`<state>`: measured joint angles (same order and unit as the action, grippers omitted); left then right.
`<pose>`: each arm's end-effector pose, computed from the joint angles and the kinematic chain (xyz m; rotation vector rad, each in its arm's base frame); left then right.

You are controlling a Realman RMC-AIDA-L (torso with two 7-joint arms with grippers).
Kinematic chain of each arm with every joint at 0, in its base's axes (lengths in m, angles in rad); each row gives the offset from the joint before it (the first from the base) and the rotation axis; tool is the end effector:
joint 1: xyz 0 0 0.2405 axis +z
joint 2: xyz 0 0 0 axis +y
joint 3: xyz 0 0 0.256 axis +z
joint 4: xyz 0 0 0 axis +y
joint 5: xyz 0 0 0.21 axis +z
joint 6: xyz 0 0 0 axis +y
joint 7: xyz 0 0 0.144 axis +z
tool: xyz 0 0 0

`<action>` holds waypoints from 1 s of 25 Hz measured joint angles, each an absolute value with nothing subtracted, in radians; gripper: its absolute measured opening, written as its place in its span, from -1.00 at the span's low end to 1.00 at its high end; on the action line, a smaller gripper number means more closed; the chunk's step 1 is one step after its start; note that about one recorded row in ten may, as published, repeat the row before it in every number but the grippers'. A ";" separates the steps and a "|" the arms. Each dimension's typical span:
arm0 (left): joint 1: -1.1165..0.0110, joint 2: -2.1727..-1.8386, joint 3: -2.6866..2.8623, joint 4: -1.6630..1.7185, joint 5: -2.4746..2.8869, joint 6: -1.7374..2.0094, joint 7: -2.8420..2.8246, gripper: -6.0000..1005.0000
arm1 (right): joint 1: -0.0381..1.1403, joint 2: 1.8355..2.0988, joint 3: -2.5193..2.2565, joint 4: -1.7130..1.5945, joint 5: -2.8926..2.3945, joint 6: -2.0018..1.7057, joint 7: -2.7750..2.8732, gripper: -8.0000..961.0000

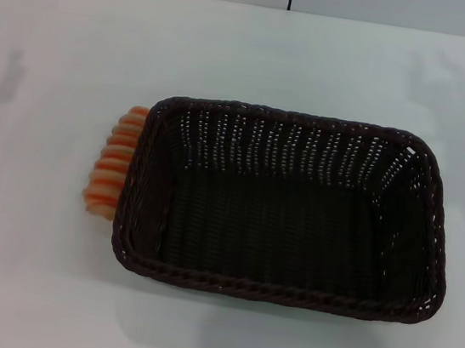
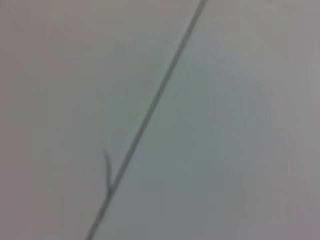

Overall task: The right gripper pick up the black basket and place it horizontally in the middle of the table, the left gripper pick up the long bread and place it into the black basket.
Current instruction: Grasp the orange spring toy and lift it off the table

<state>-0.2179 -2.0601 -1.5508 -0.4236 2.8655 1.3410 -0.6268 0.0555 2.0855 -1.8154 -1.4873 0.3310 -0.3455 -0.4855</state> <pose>-0.3308 0.3021 0.0720 -1.2216 -0.6207 -1.2476 0.1548 0.3507 0.0629 -1.5897 0.0425 0.5612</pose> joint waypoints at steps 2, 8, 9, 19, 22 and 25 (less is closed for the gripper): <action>-0.222 -2.060 -1.551 -0.427 2.876 1.332 -0.626 0.62 | 0.057 2.086 -1.818 -1.380 0.382 -0.476 -0.485 -0.27; -0.250 -2.059 -1.537 -0.430 2.887 1.279 -0.626 0.61 | 0.080 2.080 -1.794 -1.207 0.540 -0.591 -0.485 -0.27; -0.254 -2.059 -1.534 -0.430 2.887 1.270 -0.626 0.61 | 0.087 2.080 -1.784 -1.178 0.561 -0.592 -0.484 -0.27; -0.261 -2.056 -1.491 -0.484 2.888 1.188 -0.622 0.61 | 0.097 2.080 -1.706 -0.974 0.632 -0.682 -0.353 0.12; -0.239 -2.042 -1.454 -0.584 2.888 1.061 -0.627 0.61 | 0.109 2.079 -1.673 -0.898 0.633 -0.723 -0.281 0.29; -0.201 -2.002 -1.388 -0.795 2.889 0.773 -0.623 0.60 | 0.145 2.077 -1.632 -0.823 0.634 -0.731 -0.265 0.45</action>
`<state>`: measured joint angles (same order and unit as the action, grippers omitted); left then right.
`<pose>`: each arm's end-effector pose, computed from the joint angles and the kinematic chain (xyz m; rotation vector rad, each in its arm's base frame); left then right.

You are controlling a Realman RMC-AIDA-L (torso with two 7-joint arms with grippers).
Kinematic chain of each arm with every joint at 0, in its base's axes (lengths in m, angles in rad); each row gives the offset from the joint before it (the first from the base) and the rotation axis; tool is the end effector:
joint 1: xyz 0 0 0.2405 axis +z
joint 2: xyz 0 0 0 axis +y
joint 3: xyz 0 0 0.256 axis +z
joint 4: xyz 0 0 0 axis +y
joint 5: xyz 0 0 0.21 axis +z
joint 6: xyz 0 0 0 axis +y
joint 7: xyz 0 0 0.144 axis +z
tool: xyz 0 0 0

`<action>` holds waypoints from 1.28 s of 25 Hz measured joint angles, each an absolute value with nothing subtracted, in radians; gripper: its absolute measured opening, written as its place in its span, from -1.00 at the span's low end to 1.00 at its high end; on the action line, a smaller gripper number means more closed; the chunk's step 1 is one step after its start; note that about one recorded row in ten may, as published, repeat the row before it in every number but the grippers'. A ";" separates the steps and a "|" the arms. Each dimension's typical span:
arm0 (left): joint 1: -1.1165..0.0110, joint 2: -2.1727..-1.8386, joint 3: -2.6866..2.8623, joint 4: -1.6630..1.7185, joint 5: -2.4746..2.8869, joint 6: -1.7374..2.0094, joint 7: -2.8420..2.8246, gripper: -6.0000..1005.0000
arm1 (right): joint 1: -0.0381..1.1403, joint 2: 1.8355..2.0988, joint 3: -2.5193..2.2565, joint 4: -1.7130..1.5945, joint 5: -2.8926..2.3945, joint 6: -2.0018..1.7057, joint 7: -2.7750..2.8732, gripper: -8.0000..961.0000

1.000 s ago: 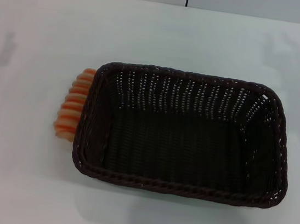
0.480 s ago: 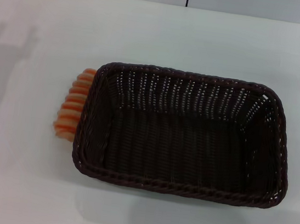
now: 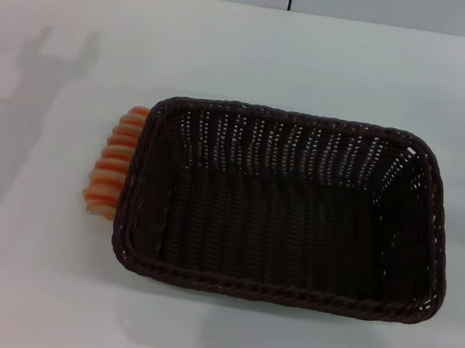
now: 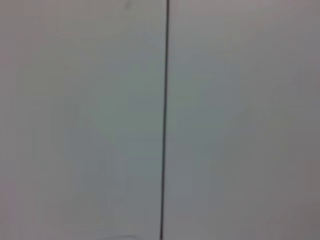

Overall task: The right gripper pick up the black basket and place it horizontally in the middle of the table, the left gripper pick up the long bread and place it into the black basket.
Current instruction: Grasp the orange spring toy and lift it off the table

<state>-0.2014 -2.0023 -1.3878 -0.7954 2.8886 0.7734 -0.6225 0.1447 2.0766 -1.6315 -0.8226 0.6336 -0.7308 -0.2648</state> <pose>-0.2910 0.3569 0.0451 -1.4716 -0.8479 -1.0927 0.3367 0.3402 0.0740 -1.2178 0.5703 0.5230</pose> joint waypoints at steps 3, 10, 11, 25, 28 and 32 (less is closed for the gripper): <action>-0.196 -1.983 -1.364 -0.888 2.889 0.637 -0.620 0.60 | 0.169 2.076 -1.619 -0.789 0.630 -0.737 -0.265 0.59; -0.198 -1.952 -1.360 -1.241 2.887 -0.057 -0.539 0.60 | 0.273 2.069 -1.552 -0.635 0.625 -0.757 -0.271 0.70; -0.198 -1.952 -1.360 -1.241 2.887 -0.057 -0.539 0.60 | 0.273 2.069 -1.552 -0.635 0.625 -0.757 -0.271 0.70; -0.326 -2.060 -1.558 -1.534 2.870 -0.915 -0.239 0.59 | 0.374 2.045 -1.543 -0.493 0.624 -0.817 -0.265 0.70; -0.353 -2.060 -1.560 -1.537 2.870 -0.989 -0.228 0.59 | 0.373 2.044 -1.543 -0.492 0.624 -0.817 -0.265 0.70; -0.417 -2.061 -1.570 -1.528 2.870 -1.120 -0.211 0.59 | 0.371 2.043 -1.543 -0.490 0.624 -0.817 -0.264 0.70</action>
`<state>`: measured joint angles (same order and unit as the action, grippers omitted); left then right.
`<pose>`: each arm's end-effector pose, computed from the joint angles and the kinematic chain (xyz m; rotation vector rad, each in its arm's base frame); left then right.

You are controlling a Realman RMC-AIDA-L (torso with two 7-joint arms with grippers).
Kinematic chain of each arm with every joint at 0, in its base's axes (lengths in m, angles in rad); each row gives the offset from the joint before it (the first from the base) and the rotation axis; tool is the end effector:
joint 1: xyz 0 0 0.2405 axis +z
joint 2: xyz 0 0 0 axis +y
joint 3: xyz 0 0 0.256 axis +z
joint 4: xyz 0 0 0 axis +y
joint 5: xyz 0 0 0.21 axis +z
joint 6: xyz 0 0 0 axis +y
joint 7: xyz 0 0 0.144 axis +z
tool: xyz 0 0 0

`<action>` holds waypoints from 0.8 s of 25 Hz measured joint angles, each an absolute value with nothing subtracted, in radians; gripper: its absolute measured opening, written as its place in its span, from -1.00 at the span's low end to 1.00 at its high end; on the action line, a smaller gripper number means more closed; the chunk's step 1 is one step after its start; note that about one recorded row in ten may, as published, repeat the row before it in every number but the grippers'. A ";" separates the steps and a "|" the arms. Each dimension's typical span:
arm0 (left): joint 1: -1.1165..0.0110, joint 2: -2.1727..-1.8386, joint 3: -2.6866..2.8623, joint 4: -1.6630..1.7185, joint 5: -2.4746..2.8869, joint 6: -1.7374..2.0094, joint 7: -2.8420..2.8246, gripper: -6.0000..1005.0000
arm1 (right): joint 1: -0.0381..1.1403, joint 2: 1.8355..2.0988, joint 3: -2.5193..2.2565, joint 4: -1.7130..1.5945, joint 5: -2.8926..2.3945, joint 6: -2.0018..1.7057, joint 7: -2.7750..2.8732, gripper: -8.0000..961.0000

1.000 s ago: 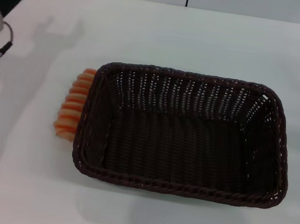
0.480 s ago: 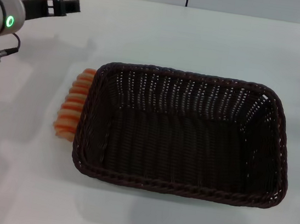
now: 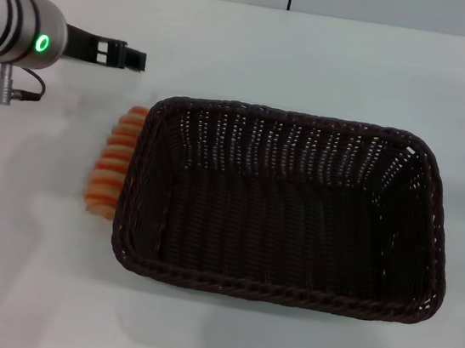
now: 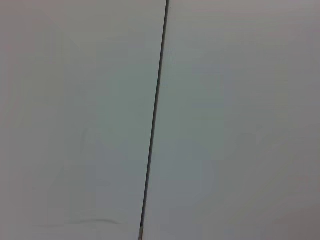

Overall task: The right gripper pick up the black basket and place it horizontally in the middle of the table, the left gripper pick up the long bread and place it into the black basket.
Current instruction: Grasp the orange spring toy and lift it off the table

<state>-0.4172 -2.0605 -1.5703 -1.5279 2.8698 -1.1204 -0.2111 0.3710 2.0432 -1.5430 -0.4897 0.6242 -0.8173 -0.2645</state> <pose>-0.1934 0.3778 0.0251 -1.8598 -1.2701 0.0183 0.3545 0.3724 0.0785 -1.2167 0.5310 0.4189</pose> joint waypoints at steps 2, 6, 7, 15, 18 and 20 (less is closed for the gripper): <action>-0.447 -2.062 -1.578 -1.511 2.870 -1.157 -0.206 0.59 | 0.372 2.043 -1.543 -0.481 0.624 -0.818 -0.264 0.70; -0.494 -2.064 -1.587 -1.473 2.869 -1.191 -0.204 0.58 | 0.380 2.043 -1.551 -0.460 0.624 -0.820 -0.264 0.70; -0.502 -2.063 -1.587 -1.463 2.869 -1.198 -0.203 0.58 | 0.380 2.043 -1.553 -0.455 0.624 -0.823 -0.264 0.70; -0.490 -2.061 -1.633 -1.446 2.871 -1.249 -0.158 0.58 | 0.380 2.043 -1.554 -0.438 0.616 -0.835 -0.264 0.71; -0.457 -2.060 -1.655 -1.453 2.870 -1.241 -0.122 0.58 | 0.382 2.043 -1.553 -0.434 0.614 -0.835 -0.264 0.71; -0.453 -2.060 -1.661 -1.453 2.870 -1.241 -0.116 0.58 | 0.384 2.043 -1.554 -0.433 0.613 -0.835 -0.264 0.71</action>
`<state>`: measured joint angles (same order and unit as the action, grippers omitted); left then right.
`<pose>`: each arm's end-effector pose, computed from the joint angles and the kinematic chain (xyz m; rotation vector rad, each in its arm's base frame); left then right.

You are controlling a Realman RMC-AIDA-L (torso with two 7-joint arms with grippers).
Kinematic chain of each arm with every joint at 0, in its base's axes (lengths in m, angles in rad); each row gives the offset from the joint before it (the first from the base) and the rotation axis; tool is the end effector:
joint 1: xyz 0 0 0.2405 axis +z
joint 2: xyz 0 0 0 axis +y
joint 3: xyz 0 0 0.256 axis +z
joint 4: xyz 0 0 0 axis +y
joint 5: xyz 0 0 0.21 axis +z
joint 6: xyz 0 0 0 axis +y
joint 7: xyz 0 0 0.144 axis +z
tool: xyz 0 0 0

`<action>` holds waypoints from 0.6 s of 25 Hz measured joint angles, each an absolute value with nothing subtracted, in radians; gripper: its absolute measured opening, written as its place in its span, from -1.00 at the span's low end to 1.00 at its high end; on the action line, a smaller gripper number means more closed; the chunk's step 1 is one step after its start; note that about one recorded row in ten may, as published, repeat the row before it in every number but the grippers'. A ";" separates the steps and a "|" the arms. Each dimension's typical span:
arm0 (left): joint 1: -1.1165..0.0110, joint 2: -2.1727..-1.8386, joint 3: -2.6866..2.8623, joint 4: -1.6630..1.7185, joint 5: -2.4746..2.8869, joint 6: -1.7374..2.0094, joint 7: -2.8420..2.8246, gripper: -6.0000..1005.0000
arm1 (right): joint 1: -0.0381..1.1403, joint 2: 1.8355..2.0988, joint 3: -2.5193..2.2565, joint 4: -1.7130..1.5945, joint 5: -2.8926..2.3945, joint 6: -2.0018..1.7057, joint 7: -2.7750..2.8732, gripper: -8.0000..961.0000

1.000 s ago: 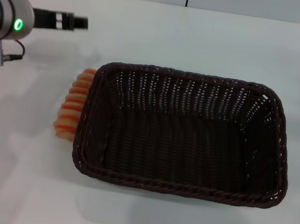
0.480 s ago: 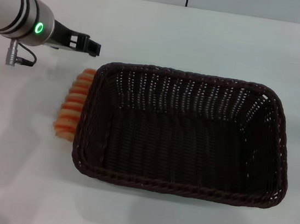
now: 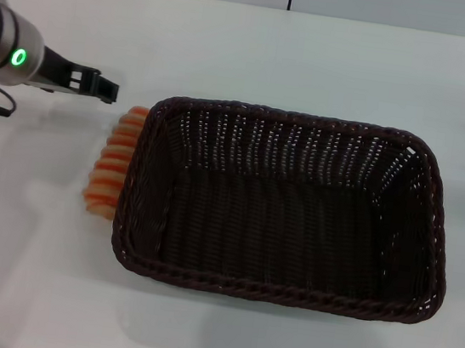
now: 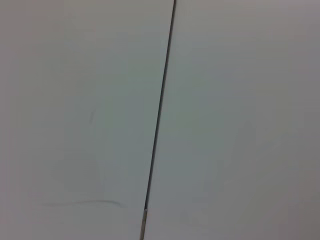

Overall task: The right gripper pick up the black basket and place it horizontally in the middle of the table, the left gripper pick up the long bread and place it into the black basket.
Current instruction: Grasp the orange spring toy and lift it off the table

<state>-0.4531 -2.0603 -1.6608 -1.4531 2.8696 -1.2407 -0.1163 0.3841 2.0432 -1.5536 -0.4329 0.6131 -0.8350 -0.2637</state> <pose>-0.2183 0.3752 0.0315 -1.8537 -1.3357 0.1848 0.3609 0.3689 0.0719 -1.2401 0.5277 0.3832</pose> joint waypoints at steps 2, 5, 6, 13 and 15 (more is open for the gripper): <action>-0.444 -2.061 -1.674 -1.454 2.863 -1.243 -0.094 0.57 | 0.390 2.043 -1.554 -0.427 0.612 -0.835 -0.264 0.71; -0.437 -2.061 -1.682 -1.458 2.827 -1.251 -0.058 0.57 | 0.403 2.043 -1.549 -0.413 0.612 -0.835 -0.265 0.71; -0.437 -2.061 -1.687 -1.458 2.812 -1.253 -0.044 0.57 | 0.408 2.043 -1.548 -0.408 0.612 -0.835 -0.266 0.71; -0.454 -2.062 -1.691 -1.435 2.757 -1.263 0.008 0.57 | 0.421 2.045 -1.547 -0.395 0.612 -0.835 -0.266 0.71; -0.461 -2.062 -1.690 -1.428 2.750 -1.265 0.014 0.57 | 0.422 2.046 -1.547 -0.394 0.612 -0.835 -0.266 0.71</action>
